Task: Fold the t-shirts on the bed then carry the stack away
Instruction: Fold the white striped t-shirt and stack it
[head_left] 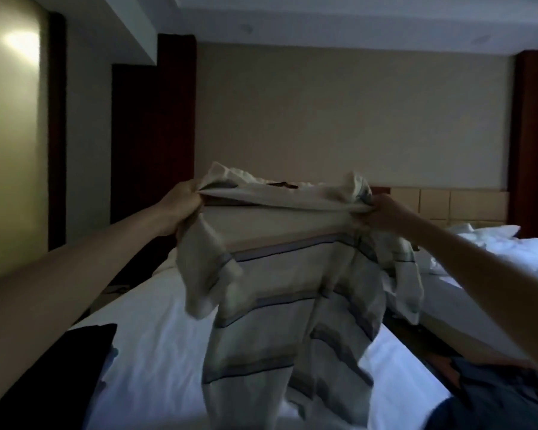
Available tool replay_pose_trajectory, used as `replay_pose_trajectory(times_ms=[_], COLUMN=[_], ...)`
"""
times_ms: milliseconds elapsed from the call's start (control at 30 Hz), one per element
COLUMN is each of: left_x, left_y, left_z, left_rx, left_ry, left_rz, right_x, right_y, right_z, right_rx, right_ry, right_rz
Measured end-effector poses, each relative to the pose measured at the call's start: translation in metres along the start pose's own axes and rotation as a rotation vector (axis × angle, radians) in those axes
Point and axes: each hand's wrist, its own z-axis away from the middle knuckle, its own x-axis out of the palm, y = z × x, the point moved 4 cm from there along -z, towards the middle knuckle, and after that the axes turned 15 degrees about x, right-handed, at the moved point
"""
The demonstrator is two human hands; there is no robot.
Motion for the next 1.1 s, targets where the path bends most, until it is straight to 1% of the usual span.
replay_pose_trajectory(times_ms=[33,67,100,133,167,200,233,267,300,333,400,433,467,500,533,600,633,667,700,733,800,833,900,1033,1100], left_x=[-0.001,-0.002,-0.001,-0.003,-0.006,-0.01,-0.012,-0.015,-0.016,-0.015,-0.009,-0.004,-0.002,-0.001,0.0,-0.003,-0.004,-0.004,-0.004,-0.002,0.003,0.006,0.01,0.017,0.02], left_y=[0.009,0.013,0.012,0.006,0.0,-0.003,-0.007,-0.012,-0.018,-0.024,-0.026,-0.025,-0.027,-0.029,-0.03,-0.034,-0.038,-0.043,-0.046,-0.052,-0.062,-0.069,-0.084,-0.111,-0.126], left_z=[0.004,0.009,0.015,0.017,0.016,0.017,0.017,0.017,0.017,0.017,0.025,0.031,0.035,0.037,0.04,0.048,0.053,0.056,0.058,0.056,0.051,0.05,0.048,0.053,0.057], left_rx=[0.014,0.019,0.022,0.01,-0.017,-0.05,-0.089,-0.115,-0.125,-0.134,-0.133,-0.14,-0.13,-0.097,-0.064,-0.029,-0.053,-0.061,-0.068,-0.064,-0.068,-0.083,-0.11,-0.174,-0.248], left_ry=[-0.122,-0.301,-0.465,-0.569,-0.589,-0.544,-0.472,-0.405,-0.362,-0.328,-0.259,-0.235,-0.219,-0.224,-0.279,-0.495,-0.601,-0.688,-0.743,-0.756,-0.749,-0.757,-0.781,-0.811,-0.809], left_rz=[-0.093,-0.284,-0.56,-0.87,-1.124,-1.258,-1.262,-1.146,-0.956,-0.738,-0.365,-0.253,-0.189,-0.162,-0.163,-0.293,-0.425,-0.565,-0.688,-0.78,-0.848,-0.849,-0.806,-0.627,-0.496], right_x=[0.0,0.0,0.002,0.003,0.005,0.008,0.012,0.015,0.019,0.022,0.027,0.028,0.029,0.03,0.03,0.032,0.034,0.037,0.041,0.047,0.061,0.069,0.085,0.112,0.128], right_y=[-0.003,-0.005,-0.005,-0.008,-0.01,-0.012,-0.012,-0.013,-0.013,-0.013,-0.011,-0.006,-0.002,0.002,0.005,0.012,0.013,0.012,0.013,0.013,0.018,0.022,0.032,0.049,0.055], right_z=[0.0,0.001,0.002,0.006,0.009,0.013,0.018,0.025,0.029,0.033,0.035,0.032,0.032,0.032,0.034,0.038,0.04,0.045,0.047,0.05,0.05,0.047,0.039,0.021,0.012], right_rx=[0.015,0.028,0.029,0.022,-0.006,-0.039,-0.053,-0.056,-0.055,-0.05,-0.03,-0.005,0.027,0.043,0.059,0.068,0.055,0.034,0.016,0.017,0.017,0.007,-0.008,0.037,0.045], right_ry=[-0.054,-0.096,-0.123,-0.148,-0.165,-0.178,-0.194,-0.203,-0.211,-0.217,-0.213,-0.22,-0.248,-0.278,-0.311,-0.371,-0.409,-0.44,-0.466,-0.493,-0.515,-0.501,-0.456,-0.462,-0.463], right_rz=[-0.12,-0.173,-0.173,-0.163,-0.107,0.017,0.201,0.393,0.539,0.619,0.625,0.537,0.424,0.307,0.218,0.124,0.114,0.145,0.23,0.339,0.562,0.638,0.669,0.487,0.496])
